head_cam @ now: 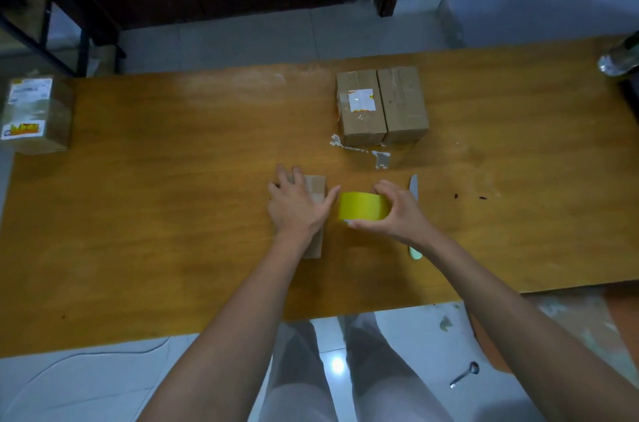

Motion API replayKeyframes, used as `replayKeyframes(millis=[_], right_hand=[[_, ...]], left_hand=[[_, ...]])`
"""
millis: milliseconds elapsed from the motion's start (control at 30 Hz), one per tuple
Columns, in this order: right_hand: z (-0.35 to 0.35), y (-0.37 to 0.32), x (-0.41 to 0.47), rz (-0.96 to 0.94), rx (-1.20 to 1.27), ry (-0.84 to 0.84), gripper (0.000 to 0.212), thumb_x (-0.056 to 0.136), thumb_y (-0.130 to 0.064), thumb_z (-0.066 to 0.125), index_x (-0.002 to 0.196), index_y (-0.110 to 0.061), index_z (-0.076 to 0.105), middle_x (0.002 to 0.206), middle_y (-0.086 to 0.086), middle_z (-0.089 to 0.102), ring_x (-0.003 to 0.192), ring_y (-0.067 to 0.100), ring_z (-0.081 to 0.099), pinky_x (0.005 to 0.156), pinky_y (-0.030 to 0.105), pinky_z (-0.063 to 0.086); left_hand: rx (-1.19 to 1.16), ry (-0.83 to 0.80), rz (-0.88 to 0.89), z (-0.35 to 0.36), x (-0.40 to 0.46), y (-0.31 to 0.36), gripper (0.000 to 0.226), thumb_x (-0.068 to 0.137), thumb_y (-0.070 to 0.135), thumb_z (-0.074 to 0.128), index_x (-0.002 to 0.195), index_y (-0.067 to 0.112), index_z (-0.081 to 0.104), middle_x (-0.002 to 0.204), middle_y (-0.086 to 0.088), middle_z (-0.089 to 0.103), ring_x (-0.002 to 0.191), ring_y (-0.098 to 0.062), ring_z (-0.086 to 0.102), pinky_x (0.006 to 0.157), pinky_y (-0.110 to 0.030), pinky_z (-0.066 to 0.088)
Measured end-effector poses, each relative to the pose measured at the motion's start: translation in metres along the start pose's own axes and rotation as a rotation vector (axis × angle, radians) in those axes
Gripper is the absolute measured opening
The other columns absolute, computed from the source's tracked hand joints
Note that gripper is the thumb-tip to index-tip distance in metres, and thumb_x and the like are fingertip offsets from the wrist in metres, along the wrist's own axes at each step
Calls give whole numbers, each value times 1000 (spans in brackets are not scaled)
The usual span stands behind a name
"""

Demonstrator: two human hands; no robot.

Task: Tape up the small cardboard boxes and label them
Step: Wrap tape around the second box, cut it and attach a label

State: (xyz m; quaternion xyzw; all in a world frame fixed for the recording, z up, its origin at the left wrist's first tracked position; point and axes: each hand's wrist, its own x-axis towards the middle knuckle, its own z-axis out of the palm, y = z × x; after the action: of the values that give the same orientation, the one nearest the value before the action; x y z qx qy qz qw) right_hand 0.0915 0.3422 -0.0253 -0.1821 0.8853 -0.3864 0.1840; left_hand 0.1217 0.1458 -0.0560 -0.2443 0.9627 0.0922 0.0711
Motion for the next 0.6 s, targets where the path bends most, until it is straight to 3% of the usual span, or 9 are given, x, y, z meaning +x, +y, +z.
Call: replayKeyframes(millis=[133,267,400,600], right_hand=[[-3,-3,1,-108,-101,-90,47,61,-51,81,87,-27,50,85,-14,45,77,-3,44,60,17,31],[-4,1,1,-56,-101,-73,39,65,-22,80,94,-16,54,88,-6,49,76,7,45,60,23,32],[-9,0,0,-25,-78,-71,35,67,-24,77,91,-18,51,82,-9,47,71,3,43,55,19,29],[-7,-6,0,12,-60,-97,32,68,-22,74,87,-19,48,77,-13,45,67,2,43,52,23,29]], left_hand=[[-18,17,18,0,-1,1,78,79,76,41,124,12,50,130,-14,46,103,-35,49,71,-40,49],[-40,30,23,1,-1,-1,70,83,71,41,115,12,54,120,-14,49,97,-33,50,67,-39,48],[-92,58,29,2,0,-6,65,93,63,27,117,10,54,121,-14,48,99,-33,48,64,-38,45],[-108,78,-12,-1,1,-14,53,97,49,33,118,6,55,122,-18,50,101,-35,51,69,-40,48]])
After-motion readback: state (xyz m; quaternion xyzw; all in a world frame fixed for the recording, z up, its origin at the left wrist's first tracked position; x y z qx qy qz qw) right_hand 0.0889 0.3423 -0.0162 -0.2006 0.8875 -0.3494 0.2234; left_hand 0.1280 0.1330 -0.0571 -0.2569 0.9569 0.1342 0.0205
